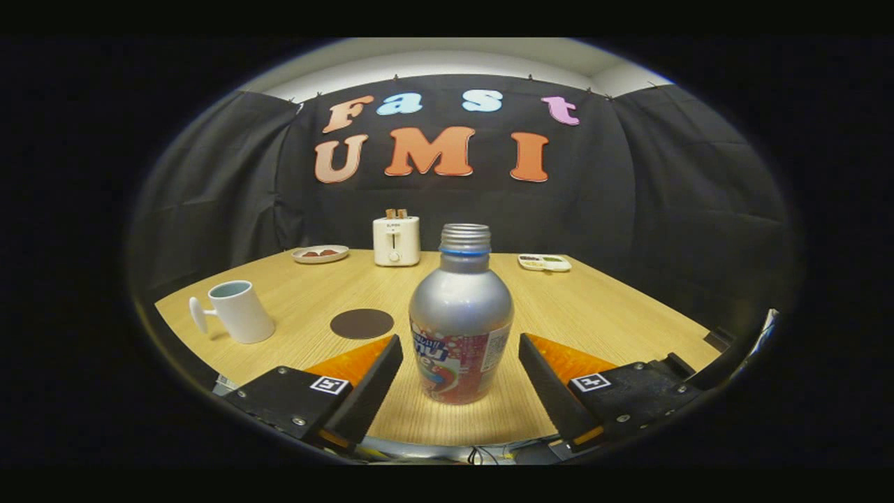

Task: Take the bottle from table, then pour the juice into the cup, finally place the bottle on the coaster

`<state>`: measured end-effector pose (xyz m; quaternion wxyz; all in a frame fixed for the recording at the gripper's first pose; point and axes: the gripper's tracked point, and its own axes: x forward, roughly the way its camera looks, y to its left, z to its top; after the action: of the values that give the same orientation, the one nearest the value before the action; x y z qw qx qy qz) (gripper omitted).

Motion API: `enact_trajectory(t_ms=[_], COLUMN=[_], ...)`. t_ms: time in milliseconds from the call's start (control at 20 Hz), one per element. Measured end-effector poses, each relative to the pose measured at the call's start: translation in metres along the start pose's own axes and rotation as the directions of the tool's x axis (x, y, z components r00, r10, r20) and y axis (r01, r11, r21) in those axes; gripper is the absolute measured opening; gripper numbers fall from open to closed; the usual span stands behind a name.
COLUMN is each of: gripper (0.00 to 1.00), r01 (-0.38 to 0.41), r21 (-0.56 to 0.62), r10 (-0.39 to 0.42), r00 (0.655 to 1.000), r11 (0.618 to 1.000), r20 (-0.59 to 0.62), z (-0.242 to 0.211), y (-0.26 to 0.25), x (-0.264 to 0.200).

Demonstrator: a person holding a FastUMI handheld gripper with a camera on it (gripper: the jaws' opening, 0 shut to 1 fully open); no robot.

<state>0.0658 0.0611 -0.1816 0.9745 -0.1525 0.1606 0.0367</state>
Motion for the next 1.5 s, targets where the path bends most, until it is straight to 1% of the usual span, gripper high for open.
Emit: enact_trajectory(t_ms=[250,350,400,450,500,600,850,1250,1350,1500], gripper=[1.00,0.97,0.87,0.82,0.80,0.79,0.78,0.78,0.78,0.78], r01=[0.003,-0.003,-0.004,-0.010,-0.008,-0.008,-0.016,-0.041,-0.038,-0.022], r21=[-0.007,-0.013,-0.012,-0.007,-0.003,-0.010,-0.052,-0.169,-0.219,-0.312], r10=[-0.003,0.003,0.004,0.010,0.008,0.008,0.018,0.055,0.057,0.052], r00=[1.000,1.000,1.000,1.000,1.000,1.000,0.999,0.995,0.995,0.995], r11=[1.000,1.000,1.000,1.000,1.000,1.000,0.999,0.985,0.975,0.950], r20=[-0.002,-0.010,-0.008,-0.012,-0.022,-0.019,0.036,0.077,0.081,0.086], z=[-0.003,-0.006,-0.004,-0.003,-0.004,0.003,0.037,0.082,0.091,0.098], y=[0.001,0.004,0.003,0.003,0.004,0.007,0.022,0.057,0.068,0.081], x=[0.003,0.007,0.007,0.011,0.012,0.009,-0.001,-0.008,-0.006,-0.003])
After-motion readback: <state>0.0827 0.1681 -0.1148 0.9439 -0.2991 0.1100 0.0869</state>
